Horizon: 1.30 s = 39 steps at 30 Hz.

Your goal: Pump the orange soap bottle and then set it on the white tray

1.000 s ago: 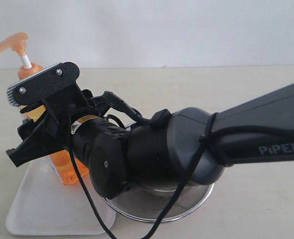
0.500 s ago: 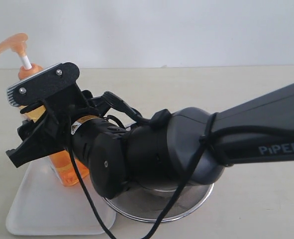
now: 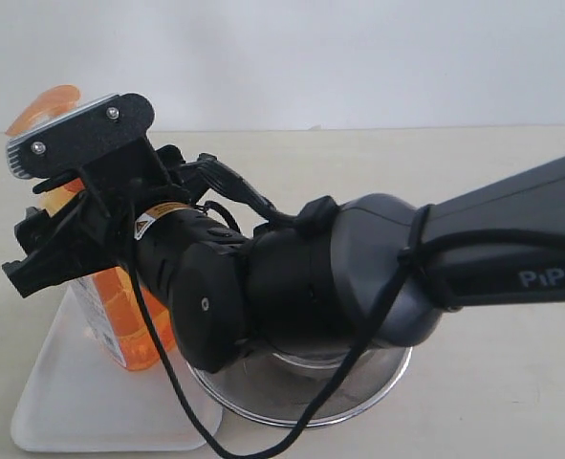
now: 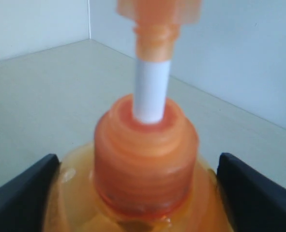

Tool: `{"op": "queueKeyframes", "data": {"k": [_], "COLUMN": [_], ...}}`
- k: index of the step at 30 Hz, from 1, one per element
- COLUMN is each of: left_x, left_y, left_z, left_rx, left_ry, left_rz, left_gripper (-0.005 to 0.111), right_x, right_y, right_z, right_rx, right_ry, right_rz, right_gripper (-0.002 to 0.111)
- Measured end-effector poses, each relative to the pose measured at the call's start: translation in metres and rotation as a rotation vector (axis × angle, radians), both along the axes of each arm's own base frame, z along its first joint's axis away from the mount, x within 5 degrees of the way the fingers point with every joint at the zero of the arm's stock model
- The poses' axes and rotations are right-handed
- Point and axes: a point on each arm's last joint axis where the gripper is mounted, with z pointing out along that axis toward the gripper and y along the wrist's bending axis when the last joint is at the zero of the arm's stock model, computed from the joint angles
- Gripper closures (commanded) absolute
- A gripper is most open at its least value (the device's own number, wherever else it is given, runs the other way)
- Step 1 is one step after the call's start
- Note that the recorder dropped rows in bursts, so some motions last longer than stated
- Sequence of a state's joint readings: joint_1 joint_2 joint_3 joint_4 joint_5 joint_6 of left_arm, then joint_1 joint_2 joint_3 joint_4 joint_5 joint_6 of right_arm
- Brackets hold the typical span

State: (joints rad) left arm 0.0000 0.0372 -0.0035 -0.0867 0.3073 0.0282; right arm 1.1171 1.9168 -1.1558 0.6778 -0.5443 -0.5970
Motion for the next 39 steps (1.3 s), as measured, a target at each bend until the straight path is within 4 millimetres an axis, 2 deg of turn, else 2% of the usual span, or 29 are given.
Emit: {"op": "queueKeyframes", "data": {"k": [16, 19, 22, 24, 32, 39], "left_x": [0.0, 0.0, 0.0, 0.0, 0.0, 0.0], "left_y": [0.0, 0.0, 0.0, 0.0, 0.0, 0.0], "left_z": [0.0, 0.0, 0.0, 0.0, 0.0, 0.0], "left_rx": [0.0, 0.0, 0.0, 0.0, 0.002, 0.002], "left_ry": [0.0, 0.0, 0.0, 0.0, 0.0, 0.0], "left_rz": [0.0, 0.0, 0.0, 0.0, 0.0, 0.0], "left_gripper": [0.102, 0.102, 0.102, 0.102, 0.102, 0.102], "right_x": [-0.001, -0.004, -0.007, -0.009, -0.016, -0.016], "right_y": [0.0, -0.003, -0.009, -0.011, -0.009, -0.009], "right_z": [0.0, 0.016, 0.039, 0.045, 0.038, 0.038], "right_rx": [-0.004, 0.018, 0.064, 0.071, 0.005, 0.002], "right_ry": [0.013, 0.017, -0.003, 0.001, 0.085, 0.087], "right_rz": [0.006, 0.02, 0.025, 0.035, 0.102, 0.106], "right_gripper": [0.03, 0.03, 0.03, 0.03, 0.03, 0.03]}}
